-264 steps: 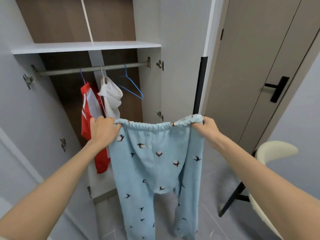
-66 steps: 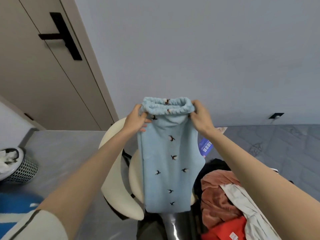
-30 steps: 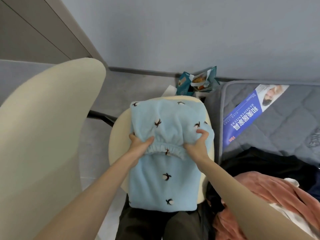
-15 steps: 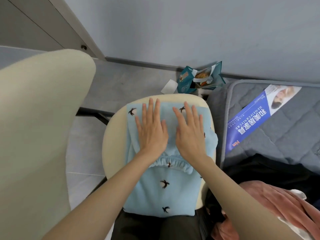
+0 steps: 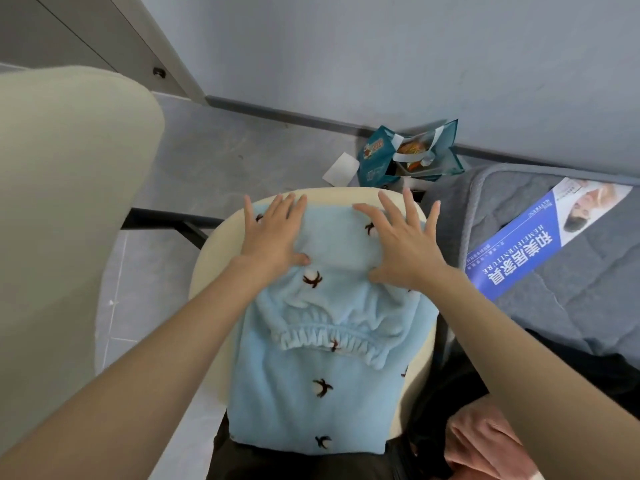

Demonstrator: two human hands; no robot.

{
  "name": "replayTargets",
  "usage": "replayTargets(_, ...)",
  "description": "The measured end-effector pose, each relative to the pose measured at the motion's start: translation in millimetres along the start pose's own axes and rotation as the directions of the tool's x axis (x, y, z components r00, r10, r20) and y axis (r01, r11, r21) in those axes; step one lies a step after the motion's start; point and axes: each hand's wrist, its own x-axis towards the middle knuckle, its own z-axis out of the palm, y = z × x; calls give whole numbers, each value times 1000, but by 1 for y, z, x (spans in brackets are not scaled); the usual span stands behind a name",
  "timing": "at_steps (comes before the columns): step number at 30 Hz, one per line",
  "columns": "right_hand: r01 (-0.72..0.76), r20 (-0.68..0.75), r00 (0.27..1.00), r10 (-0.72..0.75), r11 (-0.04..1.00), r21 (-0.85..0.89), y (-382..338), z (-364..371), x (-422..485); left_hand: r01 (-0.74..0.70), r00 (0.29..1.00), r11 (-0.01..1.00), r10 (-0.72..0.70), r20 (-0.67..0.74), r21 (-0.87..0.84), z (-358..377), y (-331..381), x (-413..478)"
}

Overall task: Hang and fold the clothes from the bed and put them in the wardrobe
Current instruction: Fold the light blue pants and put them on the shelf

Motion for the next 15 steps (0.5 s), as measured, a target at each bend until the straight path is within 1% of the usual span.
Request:
replayTargets(2, -51, 86, 995, 52, 999, -13, 0, -5, 8, -32, 996, 996, 25, 87, 88, -15, 3, 13)
replayTargets(4, -99, 108, 989, 103, 994, -45, -2, -8, 12, -32, 994, 996, 22, 107, 89, -21, 9, 20)
replayTargets(6, -115, 104, 987, 120, 992, -52, -6, -11, 11, -17, 996, 996, 9, 92, 92, -23, 12, 19)
replayTargets(8, -131, 135, 982, 134, 991, -33, -10, -15, 2, -6, 999, 990, -2, 55, 139, -20, 13, 8)
replayTargets(10, -132, 186, 973, 135, 991, -32, -13, -21, -9, -14, 1000, 981, 19, -21, 192, -16, 12, -5)
replayTargets(12, -147, 264, 953, 147, 989, -20, -14, -36, -18, -45, 998, 969, 55, -38, 242, -23, 12, -17)
replayTargets(13, -154, 288, 946, 152, 988, -15, -14, -45, -22, -69, 997, 967, 74, -8, 246, -31, 11, -22)
replayTargets(14, -145, 270, 952, 144, 989, -16, -13, -54, -27, -95, 995, 971, 89, 41, 221, -41, 9, -25)
replayTargets(15, -122, 199, 972, 127, 992, -37, -13, -62, -32, -114, 989, 978, 95, 112, 173, -54, 8, -27)
